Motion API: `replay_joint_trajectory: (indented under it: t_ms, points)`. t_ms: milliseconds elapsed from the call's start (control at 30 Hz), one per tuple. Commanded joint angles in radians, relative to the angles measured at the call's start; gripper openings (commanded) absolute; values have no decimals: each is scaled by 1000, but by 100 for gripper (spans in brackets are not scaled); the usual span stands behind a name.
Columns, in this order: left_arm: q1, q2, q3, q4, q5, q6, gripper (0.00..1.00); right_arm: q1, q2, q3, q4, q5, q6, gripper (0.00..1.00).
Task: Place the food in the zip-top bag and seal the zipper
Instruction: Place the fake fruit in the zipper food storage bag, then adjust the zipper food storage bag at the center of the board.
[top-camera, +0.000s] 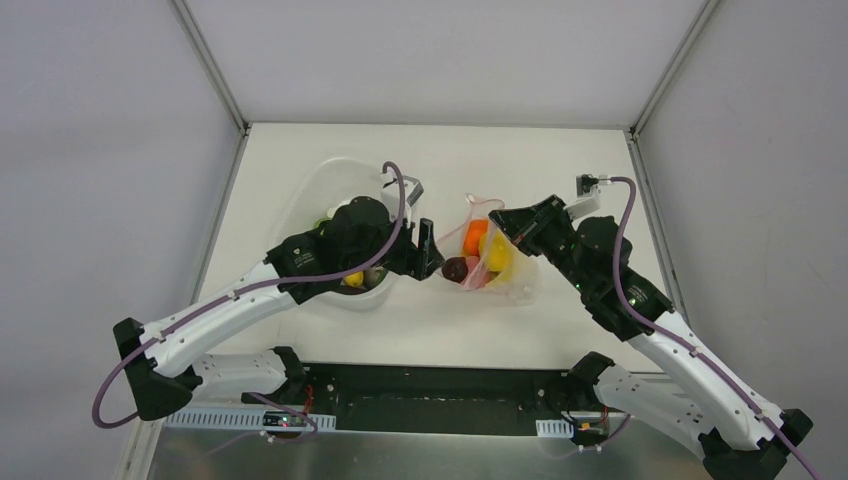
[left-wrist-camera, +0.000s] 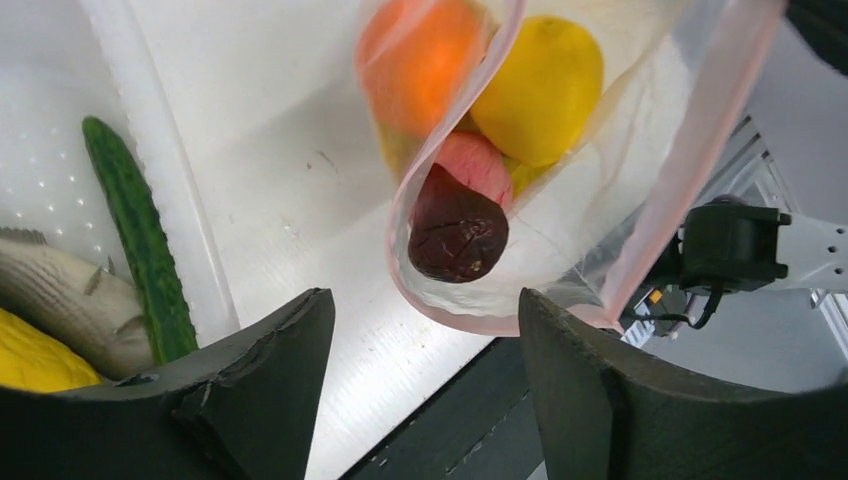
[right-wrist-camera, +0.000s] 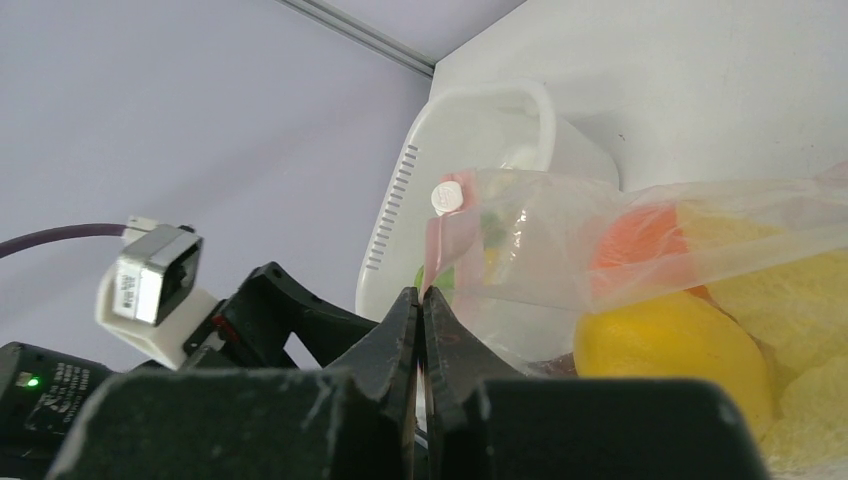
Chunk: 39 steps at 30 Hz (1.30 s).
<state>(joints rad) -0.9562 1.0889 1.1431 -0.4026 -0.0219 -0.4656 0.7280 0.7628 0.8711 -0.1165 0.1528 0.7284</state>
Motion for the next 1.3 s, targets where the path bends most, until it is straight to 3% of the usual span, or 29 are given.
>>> replay_joint_trajectory:
  t_ms: [0, 167, 367, 533, 733, 900, 1267]
  points:
    - [-6, 44, -28, 24, 30, -48, 66, -7, -2, 27, 72, 2, 0, 5]
    - [-6, 83, -43, 69, 65, -58, 50, -8, 1, 26, 72, -10, 1, 4]
    - [-6, 105, -28, 93, 60, -50, 23, -10, -1, 33, 66, -38, -21, 5]
    - [-5, 119, 26, 76, 28, -44, 0, -10, 28, 155, -57, -142, -262, 5]
    - [-2, 142, 139, 38, -25, -7, 0, -9, 22, 228, -190, -200, -364, 5]
    - [10, 141, 216, 38, -63, -12, 0, -10, -24, 238, -244, -115, -376, 8]
    - [36, 192, 265, 81, 38, -49, 0, -9, -115, 149, -238, 18, -252, 12]
